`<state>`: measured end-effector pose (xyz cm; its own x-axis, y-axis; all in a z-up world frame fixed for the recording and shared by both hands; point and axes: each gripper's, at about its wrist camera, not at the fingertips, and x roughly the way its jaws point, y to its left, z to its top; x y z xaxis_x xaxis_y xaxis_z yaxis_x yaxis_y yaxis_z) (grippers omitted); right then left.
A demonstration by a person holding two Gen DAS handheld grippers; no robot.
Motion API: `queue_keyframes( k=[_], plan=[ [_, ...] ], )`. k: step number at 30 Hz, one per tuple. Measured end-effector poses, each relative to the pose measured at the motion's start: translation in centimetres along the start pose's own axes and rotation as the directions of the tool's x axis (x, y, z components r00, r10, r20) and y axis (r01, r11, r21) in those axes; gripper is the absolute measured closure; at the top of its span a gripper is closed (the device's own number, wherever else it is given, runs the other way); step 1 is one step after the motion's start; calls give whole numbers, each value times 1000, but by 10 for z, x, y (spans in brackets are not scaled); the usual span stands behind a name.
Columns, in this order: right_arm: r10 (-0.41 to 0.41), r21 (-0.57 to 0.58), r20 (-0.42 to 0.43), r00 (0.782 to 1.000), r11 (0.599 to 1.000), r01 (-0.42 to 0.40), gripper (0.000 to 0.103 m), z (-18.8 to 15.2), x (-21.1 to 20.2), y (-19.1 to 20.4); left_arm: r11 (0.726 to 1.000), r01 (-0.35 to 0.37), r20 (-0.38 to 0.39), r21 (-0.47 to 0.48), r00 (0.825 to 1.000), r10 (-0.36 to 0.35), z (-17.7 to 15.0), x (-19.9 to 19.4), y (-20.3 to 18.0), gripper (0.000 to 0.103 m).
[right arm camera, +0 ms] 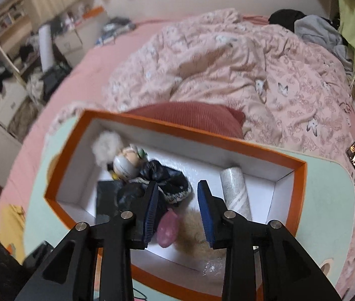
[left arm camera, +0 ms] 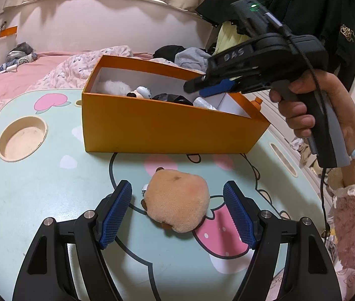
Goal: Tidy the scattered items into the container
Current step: 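Lift the pink toy up out of the box with the right gripper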
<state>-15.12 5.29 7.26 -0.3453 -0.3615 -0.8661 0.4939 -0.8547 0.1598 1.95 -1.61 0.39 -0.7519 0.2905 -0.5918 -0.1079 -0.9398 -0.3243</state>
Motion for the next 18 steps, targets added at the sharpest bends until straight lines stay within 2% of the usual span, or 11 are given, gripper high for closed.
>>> queue_keyframes(
  k=[4,12,16,18],
  plan=[
    [47,-34,-53,997,998,-49,74,-11,2,4,1000,1,2,-1,1000,-1,-1,0,2,28],
    [24,-147,-139,990,988,-45,74,-27,2,17,1000,0,0,-2,1000,0,-1,1,3,28],
    [91,-132,-197,976,984,-119,74,-18,12,15,1000,0,-1,-3,1000,0,-1,0,3,28],
    [53,-122,-243,969,989,-84,77,-13,27,8,1000,0,-1,-3,1000,0,-1,0,3,28]
  ],
)
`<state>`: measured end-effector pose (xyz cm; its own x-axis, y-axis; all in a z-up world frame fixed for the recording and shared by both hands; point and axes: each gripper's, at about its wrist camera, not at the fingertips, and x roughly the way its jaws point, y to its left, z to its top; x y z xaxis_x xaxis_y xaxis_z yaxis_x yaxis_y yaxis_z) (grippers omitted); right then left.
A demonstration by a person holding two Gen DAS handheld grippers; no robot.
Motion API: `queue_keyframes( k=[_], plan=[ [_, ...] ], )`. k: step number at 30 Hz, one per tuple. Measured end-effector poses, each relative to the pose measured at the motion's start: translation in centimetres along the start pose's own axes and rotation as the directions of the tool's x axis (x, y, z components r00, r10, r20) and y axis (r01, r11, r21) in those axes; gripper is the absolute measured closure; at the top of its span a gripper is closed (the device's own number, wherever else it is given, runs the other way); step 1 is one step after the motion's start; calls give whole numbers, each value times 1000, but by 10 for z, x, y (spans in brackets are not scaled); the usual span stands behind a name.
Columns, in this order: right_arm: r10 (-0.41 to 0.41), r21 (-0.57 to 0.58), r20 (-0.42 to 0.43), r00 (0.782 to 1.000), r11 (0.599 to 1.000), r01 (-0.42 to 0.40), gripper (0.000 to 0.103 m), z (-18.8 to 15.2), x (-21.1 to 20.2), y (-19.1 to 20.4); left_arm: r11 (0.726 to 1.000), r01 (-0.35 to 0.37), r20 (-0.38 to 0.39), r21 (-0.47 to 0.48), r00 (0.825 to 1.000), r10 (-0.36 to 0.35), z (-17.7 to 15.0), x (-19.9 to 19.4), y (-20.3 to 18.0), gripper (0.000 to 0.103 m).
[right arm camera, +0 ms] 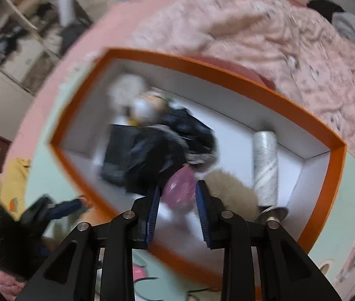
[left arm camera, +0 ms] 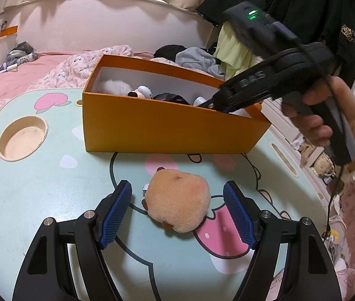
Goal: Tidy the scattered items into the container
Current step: 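Lift the pink toy up out of the box with the right gripper, then set the pink toy on the table with the right gripper while the left gripper releases the plush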
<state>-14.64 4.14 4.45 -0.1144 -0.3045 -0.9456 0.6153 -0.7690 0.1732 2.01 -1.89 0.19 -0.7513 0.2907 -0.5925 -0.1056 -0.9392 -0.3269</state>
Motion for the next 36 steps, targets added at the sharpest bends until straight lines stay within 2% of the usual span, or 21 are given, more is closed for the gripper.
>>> queue_keyframes(
  k=[1,2,4,9,14,17,20,22,28,30,36],
  plan=[
    [20,20,-20,1000,1000,-20,78,3,7,-7,1000,0,2,1,1000,0,0,-1,0,28],
    [55,44,-24,998,998,-54,83,5,9,-13,1000,0,3,2,1000,0,0,-1,0,28],
    [30,70,8,1000,997,-31,85,7,7,-21,1000,1,0,3,1000,-1,0,-1,1,28],
    [36,82,41,999,996,-39,85,6,4,-20,1000,1,-3,0,1000,-1,0,-2,3,28],
    [43,94,154,987,994,-58,85,1,-27,-22,1000,0,-4,-2,1000,0,1,-2,3,28],
    [57,97,250,966,992,-84,85,-9,-57,-23,1000,1,-4,-2,1000,-1,0,-3,3,28],
    [97,82,352,931,988,-134,85,-32,-87,-18,1000,0,-4,-2,1000,0,1,-3,3,28],
    [135,67,388,912,982,-174,85,-51,-93,-11,1000,1,0,-2,1000,-1,1,-4,4,28],
    [242,56,400,884,956,-287,85,-107,-63,8,1000,3,14,-10,1000,-3,2,-7,7,28],
    [260,76,382,887,948,-310,85,-118,-47,8,1000,2,14,-12,1000,-2,2,-7,8,28],
    [221,131,367,904,949,-285,85,-129,-6,4,1000,-1,14,-13,1000,1,4,-5,6,28]
  ],
)
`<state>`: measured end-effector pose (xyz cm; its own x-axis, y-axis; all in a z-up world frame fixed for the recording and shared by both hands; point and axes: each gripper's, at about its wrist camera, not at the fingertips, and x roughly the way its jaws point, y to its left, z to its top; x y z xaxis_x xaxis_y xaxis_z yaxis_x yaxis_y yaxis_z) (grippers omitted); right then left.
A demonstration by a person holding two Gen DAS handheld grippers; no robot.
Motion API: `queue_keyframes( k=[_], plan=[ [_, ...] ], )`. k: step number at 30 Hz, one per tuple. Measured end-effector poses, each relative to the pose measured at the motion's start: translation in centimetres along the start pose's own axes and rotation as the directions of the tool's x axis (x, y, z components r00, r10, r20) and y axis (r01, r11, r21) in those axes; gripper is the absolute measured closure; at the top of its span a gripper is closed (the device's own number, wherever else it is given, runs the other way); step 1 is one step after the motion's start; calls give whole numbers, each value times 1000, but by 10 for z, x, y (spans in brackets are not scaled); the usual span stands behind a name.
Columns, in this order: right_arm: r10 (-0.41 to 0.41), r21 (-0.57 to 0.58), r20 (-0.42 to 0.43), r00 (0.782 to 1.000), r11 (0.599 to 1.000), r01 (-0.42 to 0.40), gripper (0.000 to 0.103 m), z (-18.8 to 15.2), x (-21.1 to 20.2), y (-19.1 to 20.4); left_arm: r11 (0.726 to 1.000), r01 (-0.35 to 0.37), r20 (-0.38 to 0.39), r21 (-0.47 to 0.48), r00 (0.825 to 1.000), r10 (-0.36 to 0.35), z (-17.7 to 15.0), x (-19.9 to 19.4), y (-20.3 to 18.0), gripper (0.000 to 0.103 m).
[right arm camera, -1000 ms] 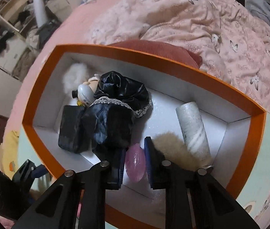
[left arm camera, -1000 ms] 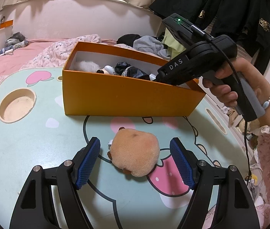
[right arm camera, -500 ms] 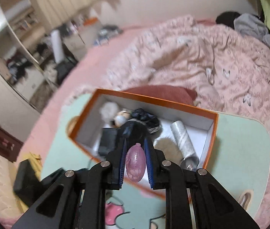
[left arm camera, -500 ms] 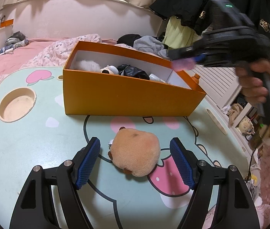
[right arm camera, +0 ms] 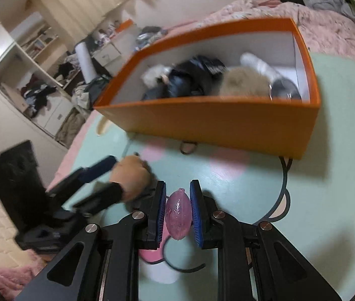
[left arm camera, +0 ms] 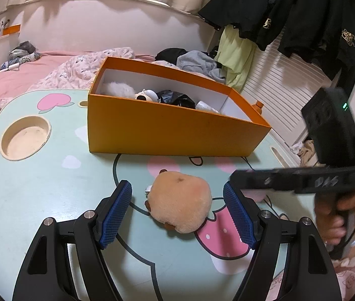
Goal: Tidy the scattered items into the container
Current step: 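Set the pink toy on the table with the right gripper while the left gripper releases the plush, then reach into the box and grasp the black cloth with the left gripper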
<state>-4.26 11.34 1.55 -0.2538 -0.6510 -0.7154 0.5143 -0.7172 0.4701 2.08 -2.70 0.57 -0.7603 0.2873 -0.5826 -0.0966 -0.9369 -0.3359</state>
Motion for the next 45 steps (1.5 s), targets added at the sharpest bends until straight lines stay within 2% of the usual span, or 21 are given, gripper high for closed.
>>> queue_keyframes(
  k=[3,6,9,11,13,17,18,20,22,26,31,36,38,41,45],
  plan=[
    [28,18,39,999,999,-29,84,-5,1,-4,1000,0,-2,-1,1000,0,0,0,0,28],
    [-2,16,100,995,1000,0,83,-9,-4,-7,1000,0,-1,-1,1000,0,0,1,0,28],
    [-10,23,185,983,1000,5,66,-17,-14,-9,1000,0,0,-2,1000,0,1,1,0,28],
    [-34,29,247,968,999,28,53,-23,-23,-11,1000,0,0,-2,1000,0,1,1,0,28],
    [-77,41,295,952,997,68,45,-30,-29,-11,1000,0,0,-2,1000,0,1,1,0,28],
    [-205,47,358,911,978,202,37,-40,-40,-1,1000,0,1,-1,1000,0,1,1,0,28],
    [-238,36,377,895,969,243,37,-44,-42,5,1000,0,1,-2,1000,0,1,1,1,28],
    [-288,22,408,867,952,306,34,-51,-45,15,1000,0,1,-3,1000,0,2,1,1,28],
    [-322,1,416,850,935,354,31,-55,-42,23,1000,-1,3,-7,1000,1,2,1,2,28],
    [-305,-41,398,865,936,349,31,-54,-35,26,1000,-5,11,-11,1000,5,1,0,1,28],
    [-303,-10,424,853,941,339,31,-58,-40,23,1000,-10,16,16,1000,9,6,-6,-7,28],
    [-298,-3,438,848,943,333,33,-61,-44,23,997,-13,65,76,998,8,48,-31,-32,28],
    [-297,-7,434,851,943,333,33,-61,-43,25,993,-63,21,103,998,61,79,-28,-42,28],
    [-295,-8,429,853,944,331,33,-61,-44,25,972,-143,-30,184,988,151,122,-1,-54,28],
    [-290,-1,424,858,947,321,33,-59,-44,24,955,-184,-150,232,963,222,153,54,-52,28]
  ],
)
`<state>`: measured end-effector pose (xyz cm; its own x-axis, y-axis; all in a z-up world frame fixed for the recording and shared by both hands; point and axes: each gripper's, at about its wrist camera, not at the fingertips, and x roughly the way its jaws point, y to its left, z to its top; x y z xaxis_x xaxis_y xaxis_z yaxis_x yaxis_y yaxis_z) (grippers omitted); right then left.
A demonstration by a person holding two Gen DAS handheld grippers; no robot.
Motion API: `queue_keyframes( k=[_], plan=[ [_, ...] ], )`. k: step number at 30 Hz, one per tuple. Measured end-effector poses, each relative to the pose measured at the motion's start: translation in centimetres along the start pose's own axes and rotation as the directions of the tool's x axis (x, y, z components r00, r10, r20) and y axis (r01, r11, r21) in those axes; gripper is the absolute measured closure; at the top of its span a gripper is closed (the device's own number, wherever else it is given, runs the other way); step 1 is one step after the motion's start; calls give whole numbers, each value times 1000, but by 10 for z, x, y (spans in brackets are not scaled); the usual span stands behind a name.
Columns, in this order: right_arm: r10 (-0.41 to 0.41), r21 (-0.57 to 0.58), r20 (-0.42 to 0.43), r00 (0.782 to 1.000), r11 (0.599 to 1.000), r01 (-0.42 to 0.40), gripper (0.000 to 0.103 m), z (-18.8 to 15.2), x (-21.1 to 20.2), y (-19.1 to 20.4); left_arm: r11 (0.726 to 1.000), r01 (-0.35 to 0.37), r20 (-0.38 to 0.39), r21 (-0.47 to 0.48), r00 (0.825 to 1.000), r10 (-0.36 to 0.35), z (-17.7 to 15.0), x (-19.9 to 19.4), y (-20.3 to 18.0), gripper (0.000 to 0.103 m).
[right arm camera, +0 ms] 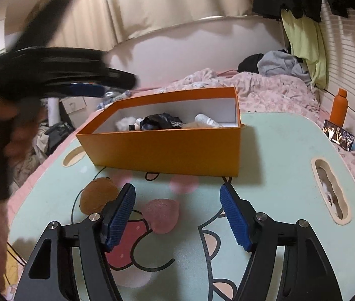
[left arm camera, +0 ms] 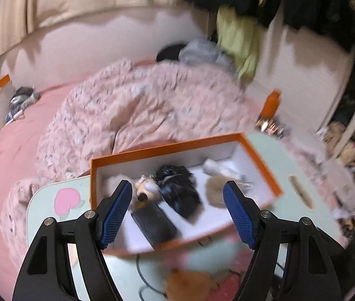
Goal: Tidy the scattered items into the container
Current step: 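Reach into the box and grasp the black cloth with the left gripper, then lift the black cloth out and lay it on the table with the left gripper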
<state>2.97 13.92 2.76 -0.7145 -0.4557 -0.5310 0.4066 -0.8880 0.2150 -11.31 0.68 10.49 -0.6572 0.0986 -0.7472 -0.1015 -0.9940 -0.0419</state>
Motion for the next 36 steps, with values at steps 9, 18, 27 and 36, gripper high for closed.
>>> queue_keyframes(
  k=[9,18,27,36],
  plan=[
    [8,12,-11,1000,1000,-8,33,2,2,-2,995,-41,-215,96,975,61,8,81,-15,29],
    [12,23,-19,1000,1000,-11,33,2,2,-2,993,-17,-229,116,973,44,3,83,-12,69],
    [12,32,-25,1000,999,-11,33,2,5,-3,989,148,35,1,988,-148,8,-27,14,70],
    [11,34,-30,999,999,-10,33,2,7,-4,976,210,123,-61,972,-201,-86,-83,32,70]
  ],
)
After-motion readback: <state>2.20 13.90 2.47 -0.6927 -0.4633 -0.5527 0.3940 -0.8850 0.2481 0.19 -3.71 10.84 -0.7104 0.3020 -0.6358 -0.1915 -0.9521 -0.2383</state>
